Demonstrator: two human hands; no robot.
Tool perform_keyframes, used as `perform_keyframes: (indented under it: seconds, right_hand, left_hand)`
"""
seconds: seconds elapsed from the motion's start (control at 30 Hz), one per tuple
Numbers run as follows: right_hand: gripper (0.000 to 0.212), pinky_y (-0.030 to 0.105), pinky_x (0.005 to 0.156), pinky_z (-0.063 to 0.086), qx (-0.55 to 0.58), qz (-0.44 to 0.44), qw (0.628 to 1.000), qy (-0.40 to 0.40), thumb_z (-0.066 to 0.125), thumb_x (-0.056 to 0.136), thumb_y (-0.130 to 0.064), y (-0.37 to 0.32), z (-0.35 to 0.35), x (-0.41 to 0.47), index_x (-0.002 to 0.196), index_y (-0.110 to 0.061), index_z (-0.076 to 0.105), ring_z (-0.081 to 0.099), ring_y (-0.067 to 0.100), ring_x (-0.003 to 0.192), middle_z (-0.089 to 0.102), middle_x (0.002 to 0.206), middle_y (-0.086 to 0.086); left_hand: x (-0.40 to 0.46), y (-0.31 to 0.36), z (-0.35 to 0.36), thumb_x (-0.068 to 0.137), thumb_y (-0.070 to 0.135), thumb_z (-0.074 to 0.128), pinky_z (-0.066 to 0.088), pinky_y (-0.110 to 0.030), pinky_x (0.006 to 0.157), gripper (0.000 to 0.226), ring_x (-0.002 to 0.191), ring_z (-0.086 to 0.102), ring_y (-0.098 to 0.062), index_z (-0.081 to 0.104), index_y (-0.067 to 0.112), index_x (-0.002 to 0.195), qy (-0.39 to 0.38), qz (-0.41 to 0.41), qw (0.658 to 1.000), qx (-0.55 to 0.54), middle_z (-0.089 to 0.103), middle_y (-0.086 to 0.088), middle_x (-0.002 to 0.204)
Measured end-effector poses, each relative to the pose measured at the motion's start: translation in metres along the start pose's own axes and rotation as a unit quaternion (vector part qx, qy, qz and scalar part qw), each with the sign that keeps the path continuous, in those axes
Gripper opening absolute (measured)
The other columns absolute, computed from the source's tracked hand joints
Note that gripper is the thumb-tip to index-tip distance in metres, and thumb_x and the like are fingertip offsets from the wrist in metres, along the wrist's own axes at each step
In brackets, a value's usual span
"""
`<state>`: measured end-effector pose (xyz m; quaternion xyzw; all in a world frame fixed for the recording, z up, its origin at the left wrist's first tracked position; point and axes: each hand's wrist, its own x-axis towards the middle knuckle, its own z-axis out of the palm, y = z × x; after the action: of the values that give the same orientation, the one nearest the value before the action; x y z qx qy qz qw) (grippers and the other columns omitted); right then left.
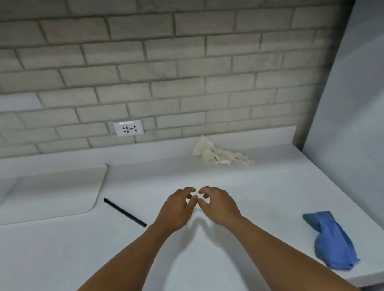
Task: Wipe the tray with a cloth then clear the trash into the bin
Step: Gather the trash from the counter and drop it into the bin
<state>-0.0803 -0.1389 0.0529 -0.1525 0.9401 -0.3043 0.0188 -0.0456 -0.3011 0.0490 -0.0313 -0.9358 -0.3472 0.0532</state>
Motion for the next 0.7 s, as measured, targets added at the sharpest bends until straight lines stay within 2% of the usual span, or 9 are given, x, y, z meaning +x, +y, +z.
perform_keyframes:
  seconds: [0.17, 0.27, 0.4, 0.57, 0.7]
  right_hand:
    - [0.046, 0.035, 0.097, 0.046, -0.075, 0.018, 0.995, -0.057, 0.051, 0.094, -0.037, 0.021, 0.004, 0.043, 0.138, -0.025, 0.048, 0.049, 0.020, 0.126, 0.052, 0.136, 0.000]
    - [0.056, 0.036, 0.107, 0.038, -0.083, 0.050, 0.991, -0.089, 0.050, 0.093, -0.032, 0.045, -0.010, 0.072, 0.147, -0.019, 0.039, 0.036, 0.024, 0.138, 0.033, 0.154, 0.002]
    - [0.060, 0.038, 0.109, 0.036, -0.119, 0.059, 0.984, -0.120, 0.048, 0.093, -0.030, 0.075, -0.033, 0.118, 0.148, -0.013, 0.033, 0.028, 0.030, 0.142, 0.011, 0.162, 0.002]
    - [0.066, 0.039, 0.110, 0.036, -0.137, 0.051, 0.979, -0.144, 0.049, 0.094, -0.033, 0.102, -0.048, 0.163, 0.152, -0.013, 0.025, 0.026, 0.031, 0.143, 0.008, 0.163, 0.002]
    - [0.067, 0.040, 0.107, 0.038, -0.138, 0.042, 0.976, -0.164, 0.051, 0.092, -0.032, 0.116, -0.047, 0.185, 0.151, -0.013, 0.025, 0.028, 0.033, 0.141, 0.010, 0.162, 0.003]
  left_hand:
    - [0.025, -0.021, 0.003, 0.100, 0.044, 0.048, 0.050, -0.030, 0.091, 0.038, 0.096, 0.064, -0.012, 0.057, 0.027, 0.133, -0.007, -0.034, 0.999, 0.024, 0.063, 0.001, 0.120]
    - [0.052, -0.020, 0.009, 0.101, 0.042, 0.049, 0.047, -0.030, 0.095, 0.040, 0.107, 0.062, -0.017, 0.056, 0.024, 0.135, -0.004, -0.053, 0.998, 0.041, 0.060, -0.001, 0.125]
    - [0.100, -0.012, 0.015, 0.101, 0.041, 0.049, 0.043, -0.027, 0.102, 0.044, 0.117, 0.059, -0.019, 0.054, 0.019, 0.139, -0.007, -0.067, 0.995, 0.073, 0.053, -0.002, 0.138]
    - [0.160, 0.002, 0.029, 0.102, 0.039, 0.047, 0.035, -0.027, 0.110, 0.050, 0.137, 0.045, -0.019, 0.048, 0.015, 0.145, 0.003, -0.061, 0.993, 0.103, 0.040, -0.005, 0.153]
    - [0.198, 0.011, 0.037, 0.102, 0.043, 0.044, 0.037, -0.031, 0.112, 0.055, 0.139, 0.043, -0.021, 0.042, 0.015, 0.149, -0.020, -0.079, 0.990, 0.119, 0.026, -0.005, 0.161]
